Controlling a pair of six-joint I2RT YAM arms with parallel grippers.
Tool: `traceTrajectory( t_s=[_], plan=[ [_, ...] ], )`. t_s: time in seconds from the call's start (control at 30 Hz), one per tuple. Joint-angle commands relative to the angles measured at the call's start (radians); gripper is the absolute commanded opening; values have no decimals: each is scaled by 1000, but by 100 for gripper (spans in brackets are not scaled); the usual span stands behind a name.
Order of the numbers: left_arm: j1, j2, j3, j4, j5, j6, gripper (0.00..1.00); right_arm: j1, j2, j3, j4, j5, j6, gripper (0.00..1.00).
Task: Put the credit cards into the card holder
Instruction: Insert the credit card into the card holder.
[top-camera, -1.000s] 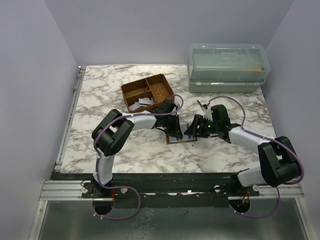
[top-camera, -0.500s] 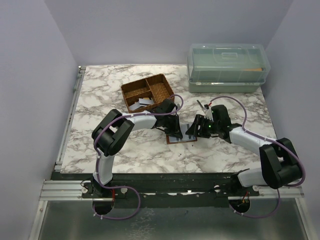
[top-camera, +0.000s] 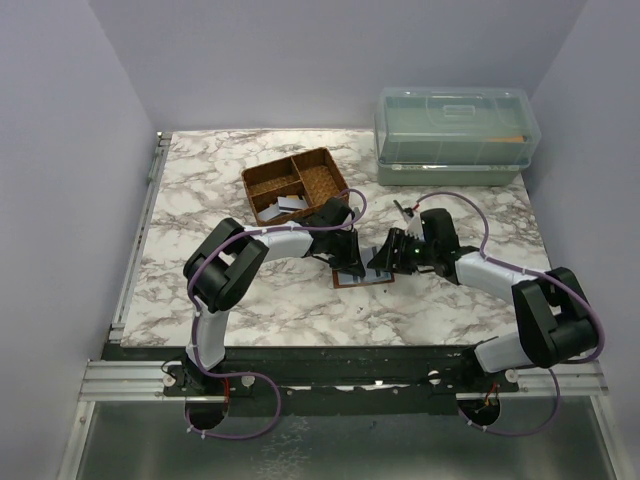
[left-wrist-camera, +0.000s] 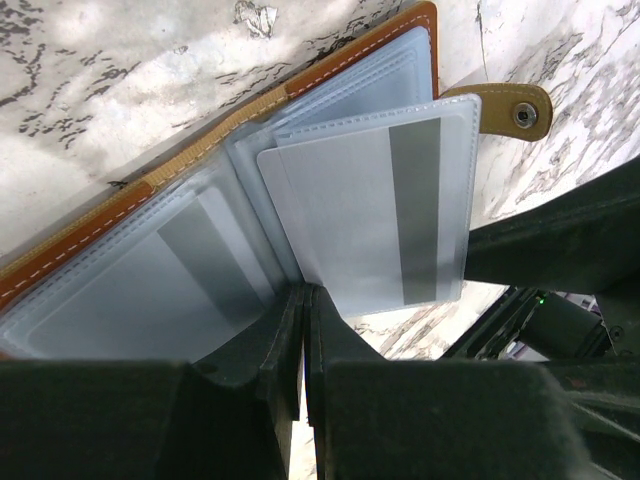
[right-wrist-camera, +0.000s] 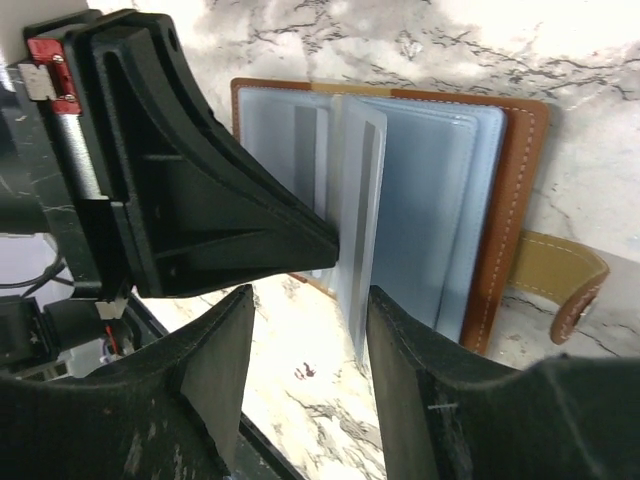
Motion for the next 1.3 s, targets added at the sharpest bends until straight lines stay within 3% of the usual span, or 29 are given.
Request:
traceTrajectory(
  t_s=[0.0, 0.17, 0.4, 0.6, 0.73, 1.07, 1.27],
  plan=[
    [-4, -24, -24, -18, -6, 13, 13, 5, 10, 12, 67, -69, 19, 51],
    [9, -104, -32, -18, 4, 16, 22, 7, 31, 22, 87, -93, 24, 52],
    [56, -252, -95, -22, 18, 37, 27, 63, 92, 67, 113, -96, 45, 52],
    [248, -420, -155, -67, -7, 61, 38, 187, 161, 152, 140, -92, 53, 55],
    [324, -486, -117, -97, -64, 89, 46, 201, 147, 156, 131, -76, 41, 56],
    [358, -373, 93, -234, -299, 139, 59, 168, -31, 114, -186, 341, -122, 68],
    [360, -225, 266, -367, -444, 167, 59, 123, -57, 56, -216, 396, -151, 71]
  ],
)
